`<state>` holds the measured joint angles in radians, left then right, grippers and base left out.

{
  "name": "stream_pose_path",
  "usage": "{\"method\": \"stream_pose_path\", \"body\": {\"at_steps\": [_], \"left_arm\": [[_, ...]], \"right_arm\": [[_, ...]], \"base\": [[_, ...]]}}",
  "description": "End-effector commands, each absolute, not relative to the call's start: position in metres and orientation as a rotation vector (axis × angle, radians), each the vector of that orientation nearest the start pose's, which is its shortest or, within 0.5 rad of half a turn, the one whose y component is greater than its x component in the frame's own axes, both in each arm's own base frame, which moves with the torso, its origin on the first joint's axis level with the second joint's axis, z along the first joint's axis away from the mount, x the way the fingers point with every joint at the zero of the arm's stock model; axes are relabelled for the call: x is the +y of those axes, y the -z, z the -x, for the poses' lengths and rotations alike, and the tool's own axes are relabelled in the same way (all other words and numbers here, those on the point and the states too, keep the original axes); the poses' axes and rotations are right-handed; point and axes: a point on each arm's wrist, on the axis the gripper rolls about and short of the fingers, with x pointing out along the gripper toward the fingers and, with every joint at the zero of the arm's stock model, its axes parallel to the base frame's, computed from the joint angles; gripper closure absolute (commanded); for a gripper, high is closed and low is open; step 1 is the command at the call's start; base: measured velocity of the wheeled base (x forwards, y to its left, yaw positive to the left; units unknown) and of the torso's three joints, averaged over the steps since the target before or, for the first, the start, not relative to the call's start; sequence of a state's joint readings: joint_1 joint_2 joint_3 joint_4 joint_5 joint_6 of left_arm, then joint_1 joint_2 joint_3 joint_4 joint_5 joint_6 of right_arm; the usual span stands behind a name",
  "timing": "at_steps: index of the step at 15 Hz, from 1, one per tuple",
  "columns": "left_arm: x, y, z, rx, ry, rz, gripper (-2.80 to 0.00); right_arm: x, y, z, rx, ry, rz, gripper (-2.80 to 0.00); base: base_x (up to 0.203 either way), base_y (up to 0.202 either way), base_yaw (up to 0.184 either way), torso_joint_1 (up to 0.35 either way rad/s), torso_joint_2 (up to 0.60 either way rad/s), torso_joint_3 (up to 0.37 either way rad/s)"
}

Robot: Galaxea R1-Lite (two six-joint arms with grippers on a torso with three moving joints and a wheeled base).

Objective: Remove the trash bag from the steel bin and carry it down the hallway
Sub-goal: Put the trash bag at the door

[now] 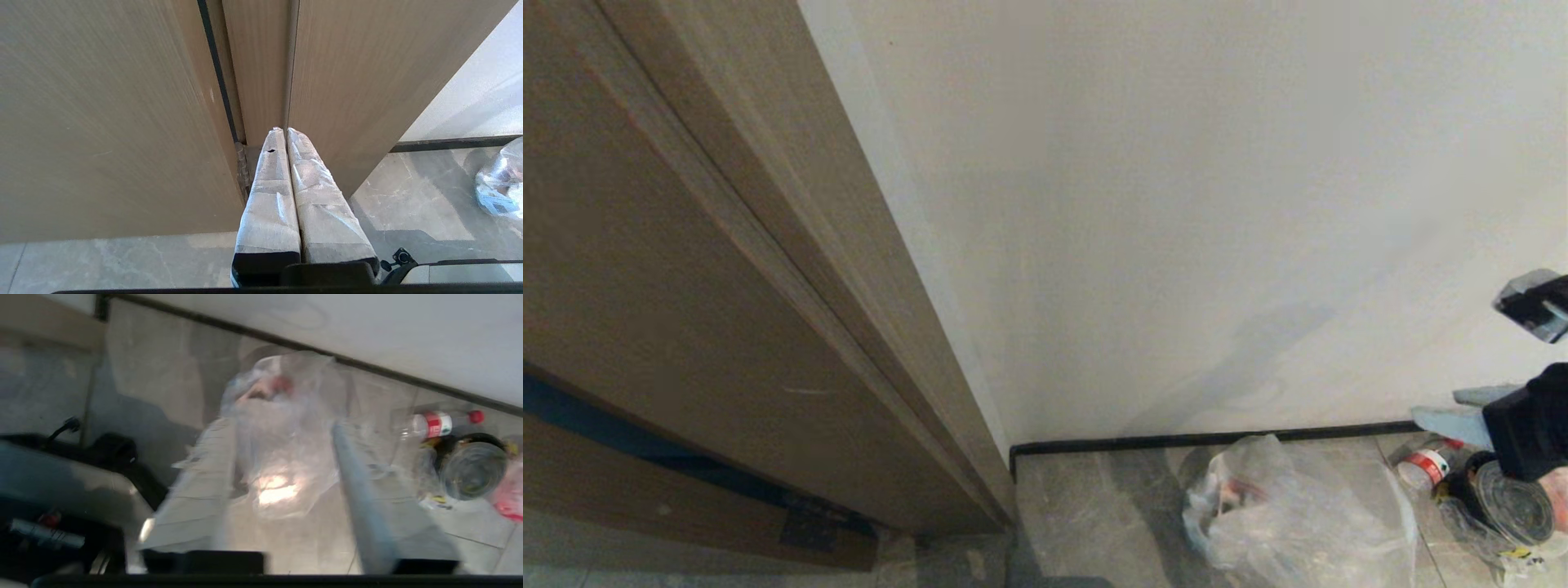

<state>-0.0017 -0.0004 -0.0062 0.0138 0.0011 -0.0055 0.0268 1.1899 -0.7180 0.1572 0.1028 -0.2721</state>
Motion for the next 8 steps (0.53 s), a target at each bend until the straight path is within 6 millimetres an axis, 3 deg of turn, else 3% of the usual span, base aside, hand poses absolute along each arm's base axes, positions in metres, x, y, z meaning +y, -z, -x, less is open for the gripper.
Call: {"method": "stream_pose_path", "body": {"at_steps": [1, 3, 5, 8], "left_arm": [[0.0, -0.076, 0.023, 0.007, 0.0, 0.006, 0.0], [0.0, -0.076, 0.023, 0.008, 0.0, 0.006, 0.0], [0.0, -0.076, 0.023, 0.007, 0.0, 0.006, 0.0], [0.0, -0.076, 0.023, 0.008, 0.0, 0.006, 0.0]], "right_arm": [[0.006, -0.207, -0.128, 0.544, -0.203, 0.242, 0.0], [0.005, -0.187, -0.096, 0.529, -0.197, 0.229, 0.0], [0.004, -0.151, -0.061, 0.518, -0.183, 0.204, 0.0], [0.003, -0.118, -0.024, 0.43, -0.15, 0.149, 0.0]], "base": [[0.0, 0.0, 0.0, 0.0, 0.0, 0.0], [0.0, 0.0, 0.0, 0.0, 0.0, 0.0], [0.0, 0.0, 0.0, 0.0, 0.0, 0.0], [0.0, 0.0, 0.0, 0.0, 0.0, 0.0]]}}
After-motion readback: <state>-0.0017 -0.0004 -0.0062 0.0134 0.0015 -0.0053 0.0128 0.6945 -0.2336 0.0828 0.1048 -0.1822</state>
